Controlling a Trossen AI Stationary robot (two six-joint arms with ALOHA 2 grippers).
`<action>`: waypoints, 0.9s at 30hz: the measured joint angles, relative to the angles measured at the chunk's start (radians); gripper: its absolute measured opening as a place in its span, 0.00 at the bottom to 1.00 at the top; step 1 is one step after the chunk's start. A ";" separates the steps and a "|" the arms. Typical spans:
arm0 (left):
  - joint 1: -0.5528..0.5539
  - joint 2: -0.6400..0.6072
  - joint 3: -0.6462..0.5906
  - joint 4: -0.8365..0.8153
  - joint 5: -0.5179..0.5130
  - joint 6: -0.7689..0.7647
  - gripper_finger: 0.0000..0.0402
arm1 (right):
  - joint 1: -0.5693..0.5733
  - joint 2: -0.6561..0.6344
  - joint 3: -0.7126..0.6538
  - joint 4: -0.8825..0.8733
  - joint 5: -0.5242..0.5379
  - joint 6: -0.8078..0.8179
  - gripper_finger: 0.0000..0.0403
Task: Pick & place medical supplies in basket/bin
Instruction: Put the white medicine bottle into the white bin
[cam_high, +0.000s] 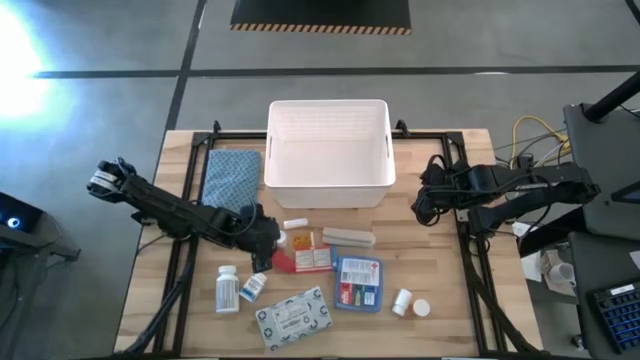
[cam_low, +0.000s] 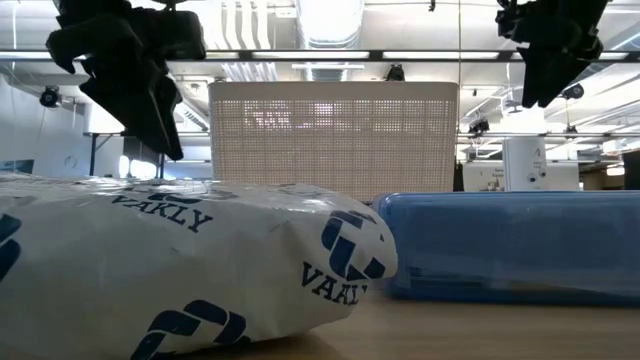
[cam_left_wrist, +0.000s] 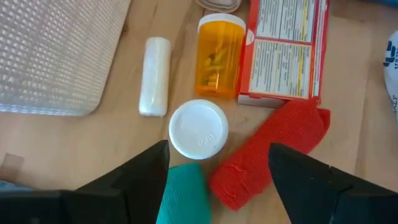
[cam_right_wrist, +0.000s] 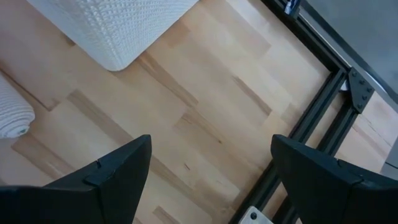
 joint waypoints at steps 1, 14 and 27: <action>0.007 0.011 0.000 0.007 -0.001 0.004 0.63 | 0.000 0.000 -0.001 0.000 0.000 0.001 0.79; 0.078 0.065 0.004 0.060 0.020 0.069 0.63 | 0.000 -0.001 -0.007 -0.001 -0.019 0.033 0.79; 0.085 0.171 0.002 0.107 0.086 0.064 0.63 | 0.000 -0.001 -0.012 -0.003 -0.020 -0.007 0.79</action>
